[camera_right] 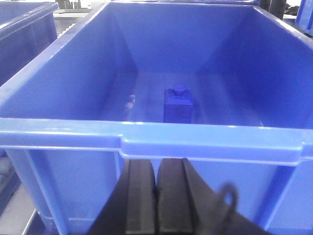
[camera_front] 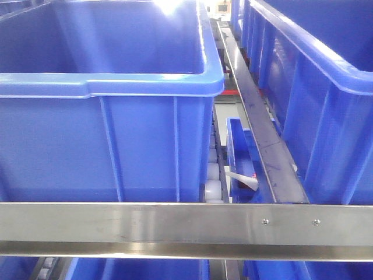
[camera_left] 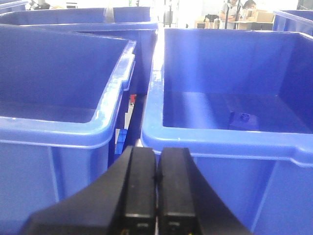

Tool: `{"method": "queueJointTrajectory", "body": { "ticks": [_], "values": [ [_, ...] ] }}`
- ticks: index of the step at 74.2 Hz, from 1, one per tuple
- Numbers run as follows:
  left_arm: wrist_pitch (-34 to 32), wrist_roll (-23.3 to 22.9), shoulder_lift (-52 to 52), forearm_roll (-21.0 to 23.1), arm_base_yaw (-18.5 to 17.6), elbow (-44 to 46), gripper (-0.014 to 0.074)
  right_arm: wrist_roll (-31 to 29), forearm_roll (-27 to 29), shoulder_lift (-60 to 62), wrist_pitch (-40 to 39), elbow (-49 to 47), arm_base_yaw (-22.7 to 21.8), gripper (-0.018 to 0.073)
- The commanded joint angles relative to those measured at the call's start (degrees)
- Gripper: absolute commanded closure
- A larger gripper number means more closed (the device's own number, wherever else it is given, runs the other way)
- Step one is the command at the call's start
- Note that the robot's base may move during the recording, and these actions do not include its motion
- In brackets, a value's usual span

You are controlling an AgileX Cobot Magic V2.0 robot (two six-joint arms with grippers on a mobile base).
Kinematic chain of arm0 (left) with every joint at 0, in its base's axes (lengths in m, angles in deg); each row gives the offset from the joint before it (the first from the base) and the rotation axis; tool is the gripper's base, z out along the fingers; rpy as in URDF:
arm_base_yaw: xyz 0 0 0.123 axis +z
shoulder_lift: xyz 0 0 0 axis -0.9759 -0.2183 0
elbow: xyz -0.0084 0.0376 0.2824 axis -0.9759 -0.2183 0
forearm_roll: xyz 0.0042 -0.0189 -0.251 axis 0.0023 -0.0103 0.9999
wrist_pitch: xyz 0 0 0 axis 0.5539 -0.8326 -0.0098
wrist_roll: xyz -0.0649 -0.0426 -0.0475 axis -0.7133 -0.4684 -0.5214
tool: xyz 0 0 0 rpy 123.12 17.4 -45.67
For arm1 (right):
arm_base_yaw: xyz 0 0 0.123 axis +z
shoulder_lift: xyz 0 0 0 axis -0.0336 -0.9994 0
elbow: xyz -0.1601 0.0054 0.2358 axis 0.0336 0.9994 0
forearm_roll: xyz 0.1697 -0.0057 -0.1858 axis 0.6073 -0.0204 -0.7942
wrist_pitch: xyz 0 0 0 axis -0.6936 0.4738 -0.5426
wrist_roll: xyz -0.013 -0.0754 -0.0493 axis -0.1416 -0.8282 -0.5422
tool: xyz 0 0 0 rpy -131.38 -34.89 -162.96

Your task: Pick and sort blue part to right shelf

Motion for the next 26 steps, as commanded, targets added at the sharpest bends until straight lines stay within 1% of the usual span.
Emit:
{"method": "queueJointTrajectory", "body": {
  "ticks": [1,26],
  "values": [
    [-4.5,-0.1,1.1,0.4,0.1,-1.4,0.0461,0.0,0.2,1.3,-5.3,-1.2,0.0,0.0496],
    [-4.5,-0.1,1.1,0.4,0.1,-1.4,0.0461,0.0,0.2,1.3,-5.3,-1.2,0.0,0.0496]
  ]
}}
